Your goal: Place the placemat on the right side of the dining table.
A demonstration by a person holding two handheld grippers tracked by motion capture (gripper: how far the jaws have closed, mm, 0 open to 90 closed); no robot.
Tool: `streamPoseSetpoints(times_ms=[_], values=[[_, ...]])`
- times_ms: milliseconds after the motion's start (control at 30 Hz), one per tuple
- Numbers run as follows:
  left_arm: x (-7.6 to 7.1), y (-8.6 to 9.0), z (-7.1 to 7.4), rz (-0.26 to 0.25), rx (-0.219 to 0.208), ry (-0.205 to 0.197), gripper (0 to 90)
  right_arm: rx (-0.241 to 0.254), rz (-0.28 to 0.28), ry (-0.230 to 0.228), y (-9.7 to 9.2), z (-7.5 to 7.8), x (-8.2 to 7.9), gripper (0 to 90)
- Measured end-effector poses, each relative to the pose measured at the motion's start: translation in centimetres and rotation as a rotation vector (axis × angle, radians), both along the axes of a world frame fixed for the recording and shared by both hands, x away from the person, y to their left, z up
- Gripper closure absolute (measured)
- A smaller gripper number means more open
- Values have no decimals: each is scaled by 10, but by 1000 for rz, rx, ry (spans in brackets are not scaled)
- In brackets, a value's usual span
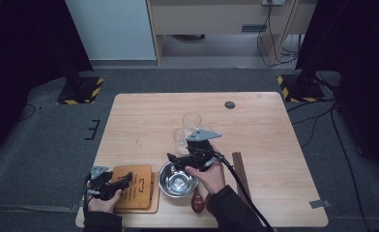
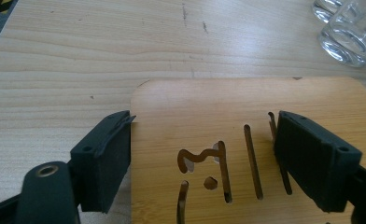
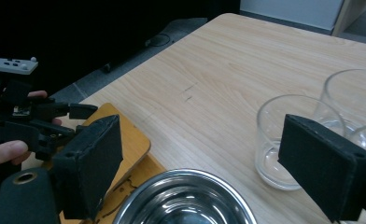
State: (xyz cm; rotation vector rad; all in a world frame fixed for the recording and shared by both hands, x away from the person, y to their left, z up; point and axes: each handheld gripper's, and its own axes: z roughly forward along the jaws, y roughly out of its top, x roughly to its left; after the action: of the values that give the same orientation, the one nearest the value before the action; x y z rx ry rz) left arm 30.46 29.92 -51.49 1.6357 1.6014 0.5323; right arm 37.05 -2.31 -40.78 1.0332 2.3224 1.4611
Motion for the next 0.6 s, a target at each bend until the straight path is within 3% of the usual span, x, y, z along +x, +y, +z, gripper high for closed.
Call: streamPoseSetpoints(times_ms=[600], values=[[-5, 1, 6, 8, 1, -33, 198, -1, 71, 35, 33, -12, -6, 156]])
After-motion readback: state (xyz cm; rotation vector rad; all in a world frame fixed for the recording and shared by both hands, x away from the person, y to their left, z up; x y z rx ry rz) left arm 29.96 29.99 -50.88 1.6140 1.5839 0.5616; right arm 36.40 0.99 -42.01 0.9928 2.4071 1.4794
